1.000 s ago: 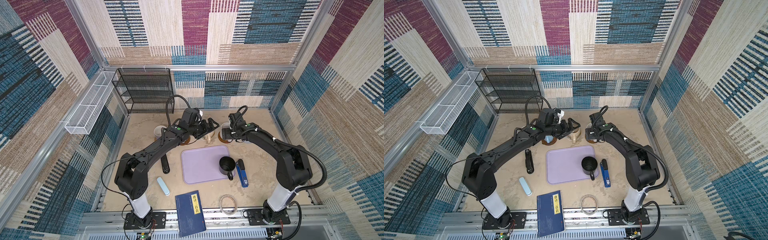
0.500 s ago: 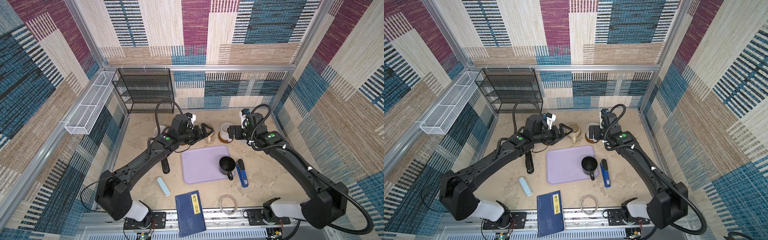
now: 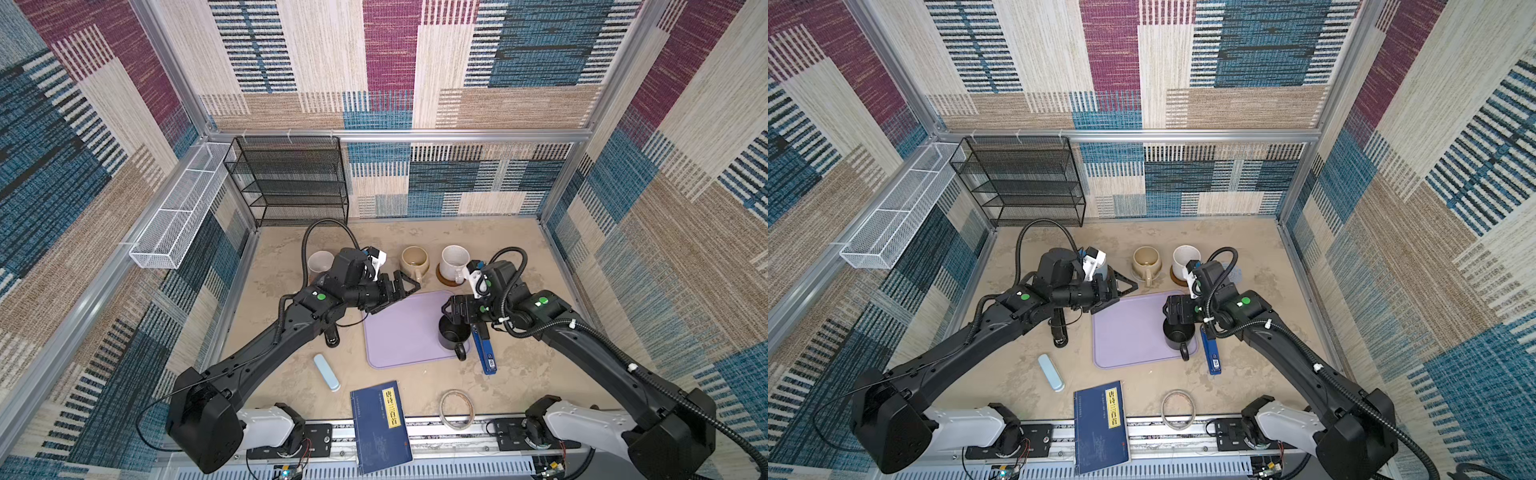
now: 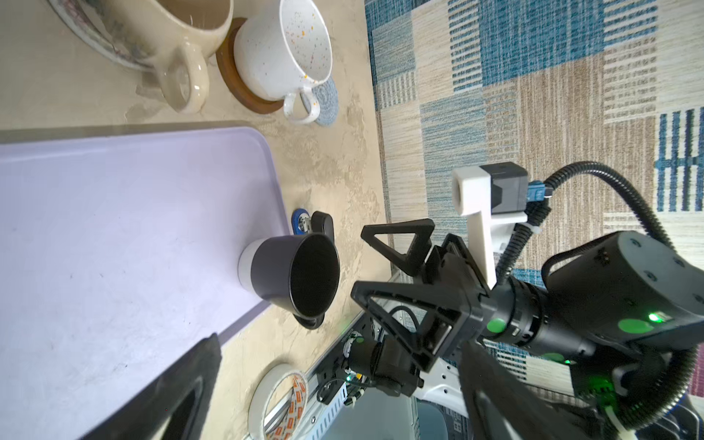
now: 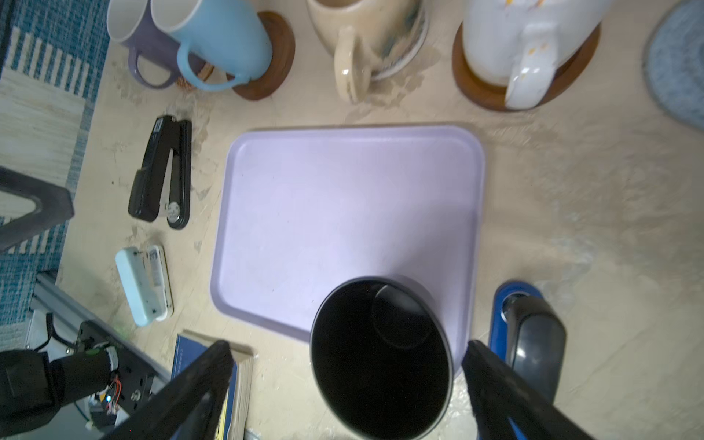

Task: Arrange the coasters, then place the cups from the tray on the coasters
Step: 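Withdraw the right gripper and move it over the black mug on the tray, then lower the right gripper onto the black mug and grasp its rim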

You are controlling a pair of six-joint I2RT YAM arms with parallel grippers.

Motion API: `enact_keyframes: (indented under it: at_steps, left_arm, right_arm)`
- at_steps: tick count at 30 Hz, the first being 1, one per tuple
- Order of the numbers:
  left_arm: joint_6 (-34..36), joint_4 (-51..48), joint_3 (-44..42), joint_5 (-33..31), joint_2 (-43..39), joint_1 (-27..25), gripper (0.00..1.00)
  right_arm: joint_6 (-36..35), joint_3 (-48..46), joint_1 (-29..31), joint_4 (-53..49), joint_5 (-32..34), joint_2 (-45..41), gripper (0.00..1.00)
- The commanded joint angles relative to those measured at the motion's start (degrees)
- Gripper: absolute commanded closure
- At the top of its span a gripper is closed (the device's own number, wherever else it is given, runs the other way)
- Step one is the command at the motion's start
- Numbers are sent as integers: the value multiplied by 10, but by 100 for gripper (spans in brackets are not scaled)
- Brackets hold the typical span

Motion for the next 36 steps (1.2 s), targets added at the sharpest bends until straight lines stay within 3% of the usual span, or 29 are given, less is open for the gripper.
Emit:
enact_keyframes:
  at_steps: [1,6,13,25,36]
  left_arm:
    - [4,-2,-18,17,-9,-7,0]
    - [-19,16,-50,-11,-13,-35,0]
    - [-67,72,-101,-18,-17,-40,0]
    - [-88,95,-136,-59,-41,-41,0]
    - [-115,145,-162,-64,-31,-41,0]
  right_arm:
    - [32,-10,20,-47,42,-8,3]
    - [49,-37,46,-71,53,-22,4]
    - [77,-67,105,-74,87,-25,14]
    - [106,-127,135,-6,109,11,36]
    - [108,-134,139,50,143,36,49]
